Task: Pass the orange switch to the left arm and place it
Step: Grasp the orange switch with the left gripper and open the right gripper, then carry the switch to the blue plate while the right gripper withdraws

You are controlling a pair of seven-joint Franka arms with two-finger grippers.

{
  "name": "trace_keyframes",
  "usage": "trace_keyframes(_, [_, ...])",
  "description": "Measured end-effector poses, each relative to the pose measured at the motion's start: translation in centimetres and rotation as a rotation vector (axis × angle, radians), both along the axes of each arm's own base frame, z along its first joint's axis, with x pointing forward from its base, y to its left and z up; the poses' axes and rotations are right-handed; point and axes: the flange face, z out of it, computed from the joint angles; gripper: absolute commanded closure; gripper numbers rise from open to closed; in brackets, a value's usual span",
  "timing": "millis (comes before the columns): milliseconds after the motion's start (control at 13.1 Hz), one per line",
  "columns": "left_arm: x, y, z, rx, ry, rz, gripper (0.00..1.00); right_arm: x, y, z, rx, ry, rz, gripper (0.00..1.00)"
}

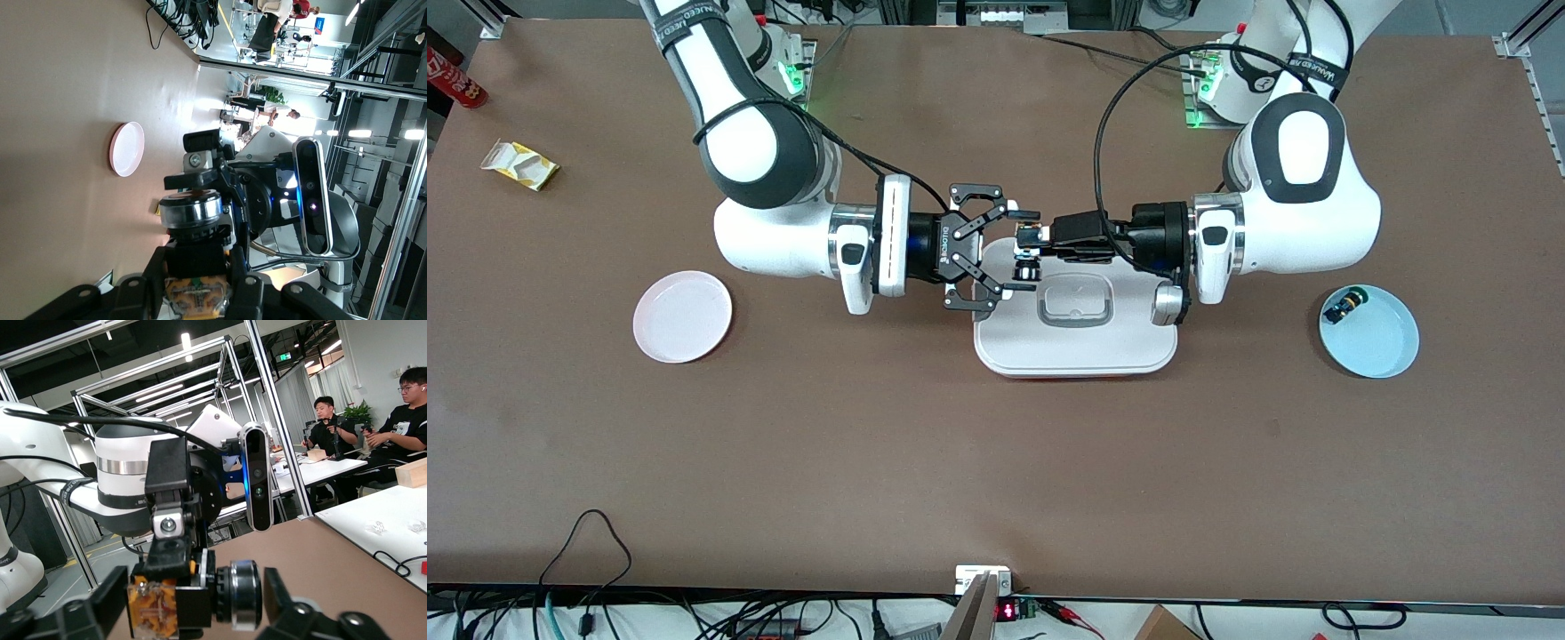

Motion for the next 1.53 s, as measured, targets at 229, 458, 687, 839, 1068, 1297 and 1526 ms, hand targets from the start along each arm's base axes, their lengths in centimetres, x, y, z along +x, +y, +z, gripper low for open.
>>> trace_keyframes(229, [0.0,0.0,0.0,0.0,-0.001,0.0,0.76,0.0,0.0,0.1,0.001,0.005,-0.002,0.0])
trace_keyframes(458, [0.1,0.2,0.0,0.011,-0.015,-0.003,0.77,0.1,-0.1,0.2,0.001,0.007,-0.004,0.0])
trace_keyframes(687, [0.4,0.5,0.9,0.118,-0.104,-0.059,0.77,0.2,-0.4,0.2,-0.001,0.009,-0.01,0.0])
trace_keyframes(839, [0.5,0.8,1.1,0.229,-0.173,-0.112,0.77,0.8,-1.3,0.3,-0.003,0.008,-0.026,0.0])
trace_keyframes(1068, [0.6,2.0,1.1,0.405,-0.262,-0.215,0.78,2.3,-4.4,0.1,-0.001,0.015,-0.064,0.0])
trace_keyframes(1297, [1.1,5.9,1.2,0.548,-0.342,-0.369,0.78,3.6,-8.9,-1.1,-0.011,0.033,-0.071,0.0])
trace_keyframes(1526, [1.4,10.3,-0.6,0.705,-0.497,-0.599,0.78,4.2,-14.8,-2.1,-0.035,0.134,-0.084,0.0])
